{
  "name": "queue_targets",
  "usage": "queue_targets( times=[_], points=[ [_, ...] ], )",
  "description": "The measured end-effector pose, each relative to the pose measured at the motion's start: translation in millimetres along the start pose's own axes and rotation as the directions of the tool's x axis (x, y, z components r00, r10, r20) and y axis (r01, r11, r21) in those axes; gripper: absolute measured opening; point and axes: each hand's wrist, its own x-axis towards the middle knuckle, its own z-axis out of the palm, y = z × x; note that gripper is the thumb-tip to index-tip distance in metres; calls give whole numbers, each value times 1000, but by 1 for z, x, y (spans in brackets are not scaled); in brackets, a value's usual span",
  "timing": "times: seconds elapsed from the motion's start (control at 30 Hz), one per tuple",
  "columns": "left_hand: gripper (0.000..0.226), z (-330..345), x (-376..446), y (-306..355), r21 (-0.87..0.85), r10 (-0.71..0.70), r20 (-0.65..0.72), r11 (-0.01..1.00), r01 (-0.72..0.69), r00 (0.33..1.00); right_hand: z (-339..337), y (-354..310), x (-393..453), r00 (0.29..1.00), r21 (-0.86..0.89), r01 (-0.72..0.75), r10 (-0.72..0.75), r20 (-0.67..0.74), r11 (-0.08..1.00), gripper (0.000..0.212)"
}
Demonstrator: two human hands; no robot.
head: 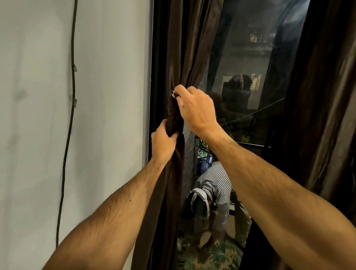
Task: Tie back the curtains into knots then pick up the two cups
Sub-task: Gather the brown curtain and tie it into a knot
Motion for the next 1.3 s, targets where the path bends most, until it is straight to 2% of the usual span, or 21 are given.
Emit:
queue_targets(
  times=[0.07, 0.13, 0.2, 0.33, 0.47, 0.7, 0.87, 1.0, 1.17, 1.3],
  points=[
    [41, -1, 0, 1, 7, -15, 0, 1000, 15, 1000, 6, -3, 4, 996, -110, 51, -42, 77, 993, 14],
    [43, -2, 1, 0, 22, -20, -3, 1000, 21, 1000, 8, -8, 6, 986, -128, 43, -21, 164, 991, 17],
    [42, -5, 4, -2, 17, -10, 1, 1000, 10, 1000, 7, -13, 9, 979, -79, -7, 24, 204, 997, 14],
    [38, -13, 5, -4, 35, 28, 4, 999, -29, 1000, 3, -13, 19, 949, 23, -105, 94, 301, 994, 22],
    [33, -15, 7, -3, 51, 49, 8, 997, -50, 999, -1, -8, 22, 912, 43, -74, 51, 406, 996, 20],
    [23, -16, 12, -2, 78, 70, 18, 994, -71, 997, -14, -2, 18, 852, 66, -65, 21, 524, 996, 24],
    [20, -16, 15, 0, 91, 75, 19, 993, -77, 997, -23, 9, 19, 803, 23, 32, -39, 594, 999, 25],
    [24, -15, 18, 1, 118, 78, 31, 990, -81, 996, -20, 20, 24, 791, 62, -24, -19, 612, 998, 22],
    [25, -15, 22, 4, 128, 92, 35, 987, -96, 995, -22, 32, 34, 725, 76, -17, -40, 687, 997, 15],
    [20, -17, 25, 3, 119, 86, 32, 989, -89, 996, -24, 35, 37, 634, 90, 17, -81, 769, 996, 10]
  ],
)
